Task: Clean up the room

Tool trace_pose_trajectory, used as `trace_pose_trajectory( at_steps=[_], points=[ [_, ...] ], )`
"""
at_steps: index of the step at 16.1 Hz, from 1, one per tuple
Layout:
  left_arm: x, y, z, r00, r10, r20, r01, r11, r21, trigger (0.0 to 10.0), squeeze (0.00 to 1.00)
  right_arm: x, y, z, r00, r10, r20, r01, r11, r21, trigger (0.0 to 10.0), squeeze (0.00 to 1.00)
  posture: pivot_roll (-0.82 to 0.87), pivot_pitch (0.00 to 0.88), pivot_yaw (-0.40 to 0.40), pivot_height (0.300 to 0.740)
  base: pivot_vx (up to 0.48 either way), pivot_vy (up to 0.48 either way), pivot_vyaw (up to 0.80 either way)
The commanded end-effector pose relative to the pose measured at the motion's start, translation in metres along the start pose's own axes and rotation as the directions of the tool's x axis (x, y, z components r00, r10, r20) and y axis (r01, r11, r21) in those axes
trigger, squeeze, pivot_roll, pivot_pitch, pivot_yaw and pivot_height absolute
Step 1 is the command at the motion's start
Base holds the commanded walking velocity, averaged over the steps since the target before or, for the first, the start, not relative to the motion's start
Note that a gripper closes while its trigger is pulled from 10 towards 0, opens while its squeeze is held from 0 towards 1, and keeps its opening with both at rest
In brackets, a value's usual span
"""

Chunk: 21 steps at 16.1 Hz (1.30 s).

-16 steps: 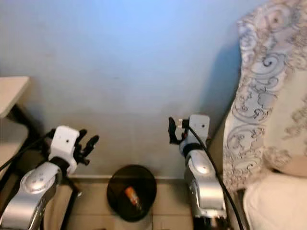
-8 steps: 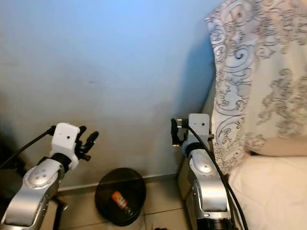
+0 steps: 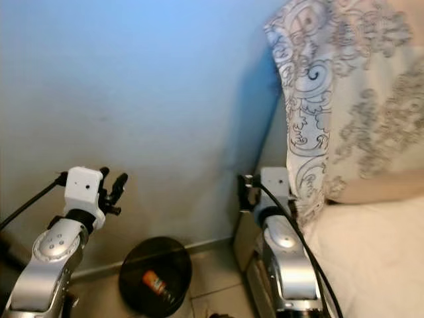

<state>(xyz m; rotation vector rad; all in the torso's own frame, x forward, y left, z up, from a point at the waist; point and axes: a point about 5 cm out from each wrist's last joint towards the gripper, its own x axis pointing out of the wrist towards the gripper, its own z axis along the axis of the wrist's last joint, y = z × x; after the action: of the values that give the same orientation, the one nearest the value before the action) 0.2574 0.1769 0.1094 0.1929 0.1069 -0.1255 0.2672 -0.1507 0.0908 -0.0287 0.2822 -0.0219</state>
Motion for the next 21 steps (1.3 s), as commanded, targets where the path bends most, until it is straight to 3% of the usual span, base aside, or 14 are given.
trace_pose_trajectory(
  at_steps=[1, 9, 21],
  points=[
    [0.000, 0.001, 0.000, 0.999, 0.031, 0.020, -0.031, 0.999, -0.010, 10.0, 0.00, 0.000, -0.002, 0.000, 1.000, -0.008, 0.010, 0.008, 1.000, 0.004, 10.0, 1.00, 0.14, 0.000, -0.026, 0.740, 0.000, 0.000, -0.78],
    [-0.004, 0.004, -0.005, 0.999, -0.022, -0.030, 0.021, 1.000, -0.009, 10.0, 0.00, 0.003, -0.011, -0.017, 0.999, -0.033, -0.028, 0.033, 0.999, 0.022, 10.0, 1.00, 0.13, 0.000, -0.011, 0.740, 0.000, 0.000, -0.77],
    [0.003, 0.005, 0.002, 0.997, -0.070, -0.016, 0.070, 0.997, 0.020, 10.0, 0.00, 0.011, -0.004, -0.019, 1.000, 0.001, -0.014, 0.000, 1.000, 0.024, 10.0, 1.00, 0.15, 0.000, -0.008, 0.740, 0.000, 0.000, -0.74]
  ],
)
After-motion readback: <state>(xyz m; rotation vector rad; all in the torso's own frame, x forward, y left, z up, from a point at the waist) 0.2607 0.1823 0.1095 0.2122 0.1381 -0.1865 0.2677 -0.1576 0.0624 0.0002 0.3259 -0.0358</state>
